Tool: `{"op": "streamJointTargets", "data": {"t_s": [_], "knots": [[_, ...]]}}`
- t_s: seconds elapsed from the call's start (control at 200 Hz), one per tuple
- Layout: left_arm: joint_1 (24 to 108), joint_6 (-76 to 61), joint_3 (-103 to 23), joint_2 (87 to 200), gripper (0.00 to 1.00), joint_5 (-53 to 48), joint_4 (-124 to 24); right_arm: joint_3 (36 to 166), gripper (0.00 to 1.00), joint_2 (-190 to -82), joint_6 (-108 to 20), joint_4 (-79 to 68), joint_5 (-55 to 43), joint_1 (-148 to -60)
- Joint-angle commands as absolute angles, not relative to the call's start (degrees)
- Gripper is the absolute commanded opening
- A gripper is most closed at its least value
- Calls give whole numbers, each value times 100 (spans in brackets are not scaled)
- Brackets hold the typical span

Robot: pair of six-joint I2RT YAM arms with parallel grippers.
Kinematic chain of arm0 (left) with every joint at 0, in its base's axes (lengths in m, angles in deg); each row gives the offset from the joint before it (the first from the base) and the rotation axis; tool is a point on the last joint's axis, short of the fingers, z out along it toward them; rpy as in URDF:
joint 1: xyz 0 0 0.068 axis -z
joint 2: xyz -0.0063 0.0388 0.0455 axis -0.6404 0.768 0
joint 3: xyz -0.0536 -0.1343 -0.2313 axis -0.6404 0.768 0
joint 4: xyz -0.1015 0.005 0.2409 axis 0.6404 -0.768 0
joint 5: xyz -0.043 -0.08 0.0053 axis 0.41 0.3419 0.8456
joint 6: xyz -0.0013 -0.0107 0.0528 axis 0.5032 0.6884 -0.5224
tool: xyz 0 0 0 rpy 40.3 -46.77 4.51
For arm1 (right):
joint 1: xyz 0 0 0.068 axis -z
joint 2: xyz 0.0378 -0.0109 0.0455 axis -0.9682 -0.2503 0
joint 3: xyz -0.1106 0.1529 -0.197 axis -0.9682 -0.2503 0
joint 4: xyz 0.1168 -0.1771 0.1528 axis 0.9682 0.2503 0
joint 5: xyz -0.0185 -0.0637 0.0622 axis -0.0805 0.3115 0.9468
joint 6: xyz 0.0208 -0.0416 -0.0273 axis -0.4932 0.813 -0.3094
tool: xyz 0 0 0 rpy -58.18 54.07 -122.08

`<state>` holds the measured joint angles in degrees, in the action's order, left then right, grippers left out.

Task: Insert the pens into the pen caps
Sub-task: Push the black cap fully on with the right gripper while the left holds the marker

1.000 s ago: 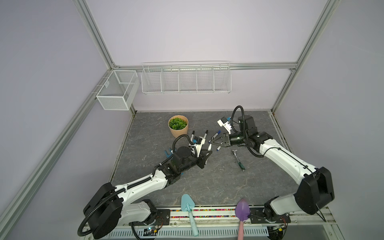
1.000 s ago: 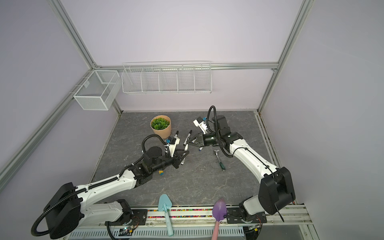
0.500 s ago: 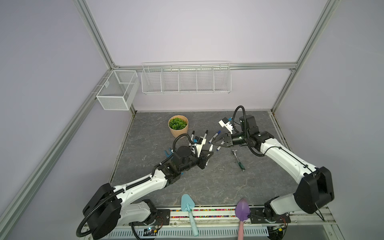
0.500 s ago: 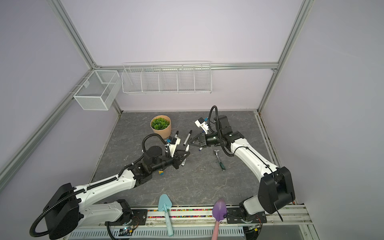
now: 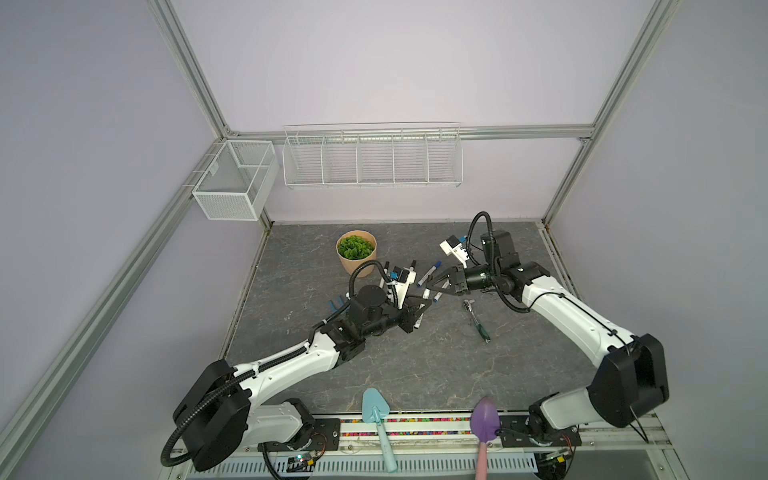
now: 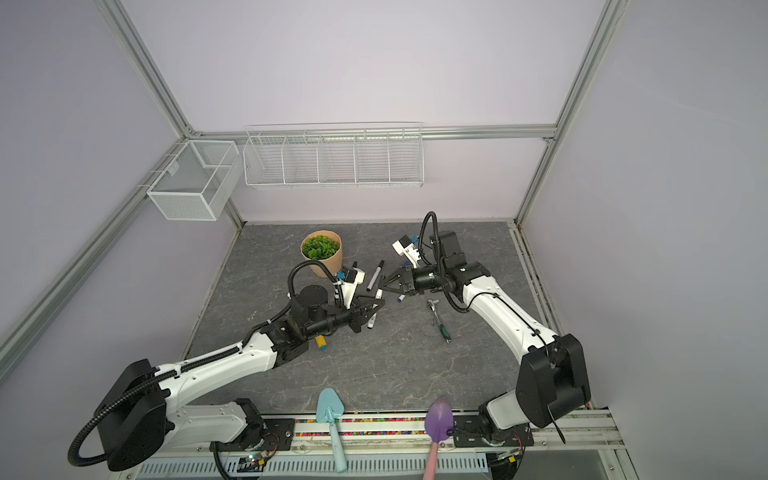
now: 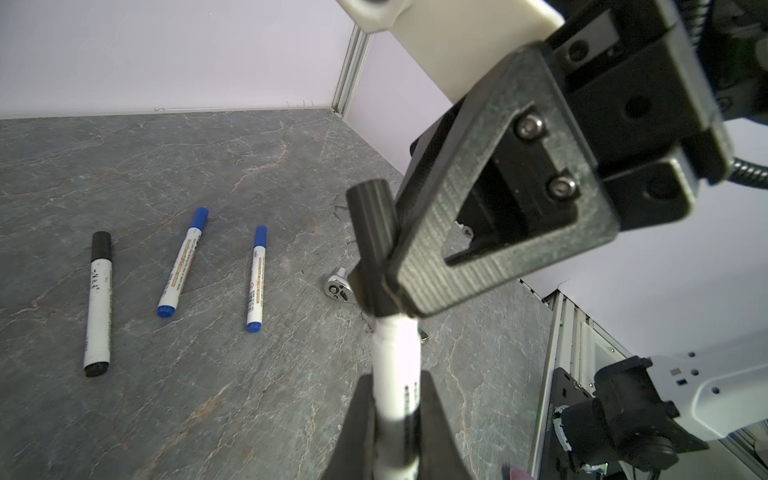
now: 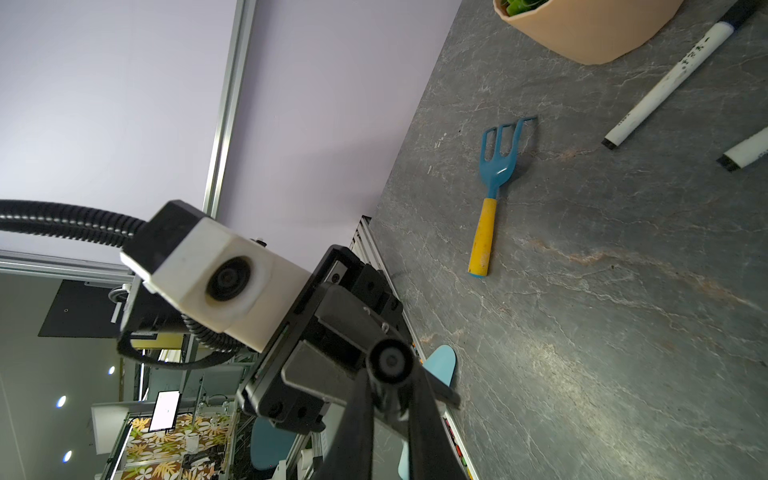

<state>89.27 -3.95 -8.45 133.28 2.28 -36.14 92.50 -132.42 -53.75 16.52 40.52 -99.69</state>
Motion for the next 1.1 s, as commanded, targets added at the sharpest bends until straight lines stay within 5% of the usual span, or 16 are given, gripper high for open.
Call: {"op": "streamJointTargets", "data": {"t_s": [0.0,0.3,0.695,0.98,1.095], "knots": [[8894,-429,-1316,13083,0,81,-2561,9140,7,-13338,-5349,2296,4268,-10117],[8895,-381,-1348,13251,0,-374,-2103,9142,8,-12761,-4124,2982,2836,-10577],[8897,-797,-1307,13427,0,-343,-1186,9024,15,-12245,-3936,2722,2663,-10826],[8972,-1038,-1106,13589,0,-122,-980,9573,55,-11767,-3753,2969,1524,-10718],[9011,-1117,-1037,13540,0,-102,-1223,9718,62,-11491,-3750,2814,957,-10578]]}}
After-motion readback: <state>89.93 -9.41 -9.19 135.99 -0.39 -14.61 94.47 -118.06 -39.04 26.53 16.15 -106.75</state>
